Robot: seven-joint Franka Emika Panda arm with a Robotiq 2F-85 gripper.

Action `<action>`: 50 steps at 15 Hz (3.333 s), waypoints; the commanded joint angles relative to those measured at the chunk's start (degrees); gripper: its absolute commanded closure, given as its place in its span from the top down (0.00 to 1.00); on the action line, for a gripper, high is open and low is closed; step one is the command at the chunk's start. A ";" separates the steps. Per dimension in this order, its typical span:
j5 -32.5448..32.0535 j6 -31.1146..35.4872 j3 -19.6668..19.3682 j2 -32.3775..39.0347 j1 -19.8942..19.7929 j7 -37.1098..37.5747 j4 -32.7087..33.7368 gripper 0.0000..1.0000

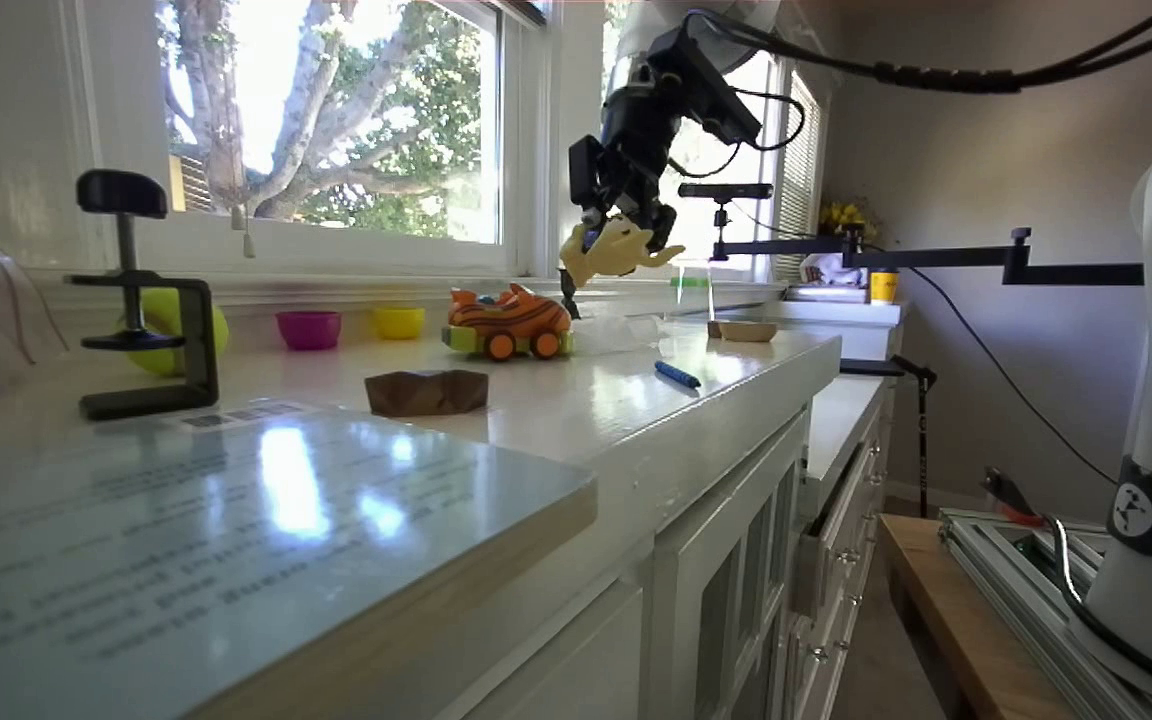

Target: Move the plush toy to the left

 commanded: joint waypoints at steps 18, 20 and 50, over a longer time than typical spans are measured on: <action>7.73 -7.86 1.32 3.38 2.09 -6.02 6.04 0.21; 7.84 -7.89 1.25 3.16 2.08 -6.62 6.59 0.21; 41.21 -11.79 4.12 19.22 2.03 -3.47 12.24 0.21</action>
